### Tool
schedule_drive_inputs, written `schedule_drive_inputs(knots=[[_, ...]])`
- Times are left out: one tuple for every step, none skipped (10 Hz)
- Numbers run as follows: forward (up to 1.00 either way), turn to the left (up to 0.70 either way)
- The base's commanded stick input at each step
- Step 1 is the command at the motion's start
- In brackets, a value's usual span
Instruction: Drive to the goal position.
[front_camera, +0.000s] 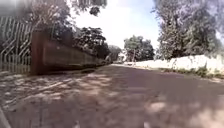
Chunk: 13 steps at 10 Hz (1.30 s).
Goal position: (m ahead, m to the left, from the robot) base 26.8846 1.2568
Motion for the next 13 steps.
schedule_drive_inputs(knots=[[0.70,-0.23],[0.70,-0.23],[0.70,-0.23],[0.70,-0.23],[0.70,-0.15],[0.70,0.00],[0.70,0.00],[0.70,0.00],[0.70,0.00],[0.70,0.00],[0.70,0.00],[0.70,0.00],[0.70,0.00]])
